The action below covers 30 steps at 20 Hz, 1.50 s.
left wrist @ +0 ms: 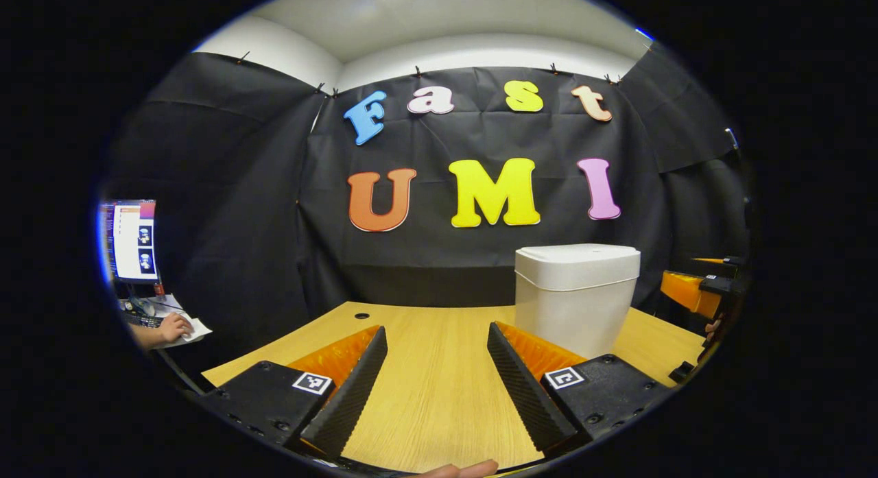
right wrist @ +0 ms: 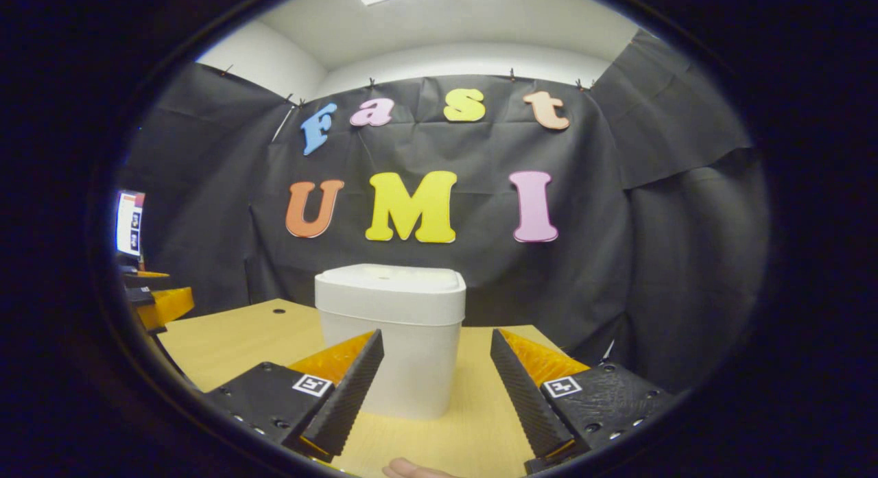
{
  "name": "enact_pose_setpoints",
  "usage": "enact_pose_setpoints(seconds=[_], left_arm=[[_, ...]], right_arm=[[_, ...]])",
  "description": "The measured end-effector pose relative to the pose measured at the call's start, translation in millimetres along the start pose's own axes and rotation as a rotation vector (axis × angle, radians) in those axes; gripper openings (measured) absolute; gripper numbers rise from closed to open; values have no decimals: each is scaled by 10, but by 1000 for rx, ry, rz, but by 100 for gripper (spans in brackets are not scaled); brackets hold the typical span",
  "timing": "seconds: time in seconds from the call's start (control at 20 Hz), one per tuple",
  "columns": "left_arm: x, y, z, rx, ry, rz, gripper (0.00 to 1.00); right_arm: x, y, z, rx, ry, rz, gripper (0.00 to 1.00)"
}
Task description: Press the lid of the desktop garbage bin to open it, pick up the crumpled paper on the desktop and throw it into the bin, then pick up the pop can on the desktop and drop it into the bin, and finally close the garbage bin lid.
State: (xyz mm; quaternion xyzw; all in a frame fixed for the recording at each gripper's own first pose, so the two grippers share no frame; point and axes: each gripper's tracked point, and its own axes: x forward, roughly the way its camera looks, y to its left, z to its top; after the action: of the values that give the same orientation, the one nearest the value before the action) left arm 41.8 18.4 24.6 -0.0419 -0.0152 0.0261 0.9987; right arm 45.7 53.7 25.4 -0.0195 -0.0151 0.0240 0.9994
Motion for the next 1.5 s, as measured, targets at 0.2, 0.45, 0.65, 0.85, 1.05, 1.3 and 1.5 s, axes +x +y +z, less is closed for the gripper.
enact_pose_setpoints(seconds=[0.2, 0.45, 0.65, 0.85, 1.05, 1.3, 1.5], left_arm=[[-1, -117, -44, -1, 22, -34, 96], [156, -392, 103, 27, 51, -33, 96], [299, -729, 86, 49, 93, -61, 96], [398, -972, -43, 7, 145, -73, 97], [397, -1033, 33, 5, 105, -49, 97], [352, -846, 86, 37, 34, 52, 97], [185, -824, 132, 15, -16, 39, 97]], right_arm=[[52, 5, -53, -20, 23, 18, 95], [76, -157, 11, 9, 17, -7, 95], [93, -354, 155, 12, -10, -28, 95], [107, -413, 130, -10, 7, 31, 95], [125, -551, 216, -13, -17, 24, 95], [204, -448, 67, 6, 34, 89, 96], [205, -441, 10, -30, 41, 56, 96]])
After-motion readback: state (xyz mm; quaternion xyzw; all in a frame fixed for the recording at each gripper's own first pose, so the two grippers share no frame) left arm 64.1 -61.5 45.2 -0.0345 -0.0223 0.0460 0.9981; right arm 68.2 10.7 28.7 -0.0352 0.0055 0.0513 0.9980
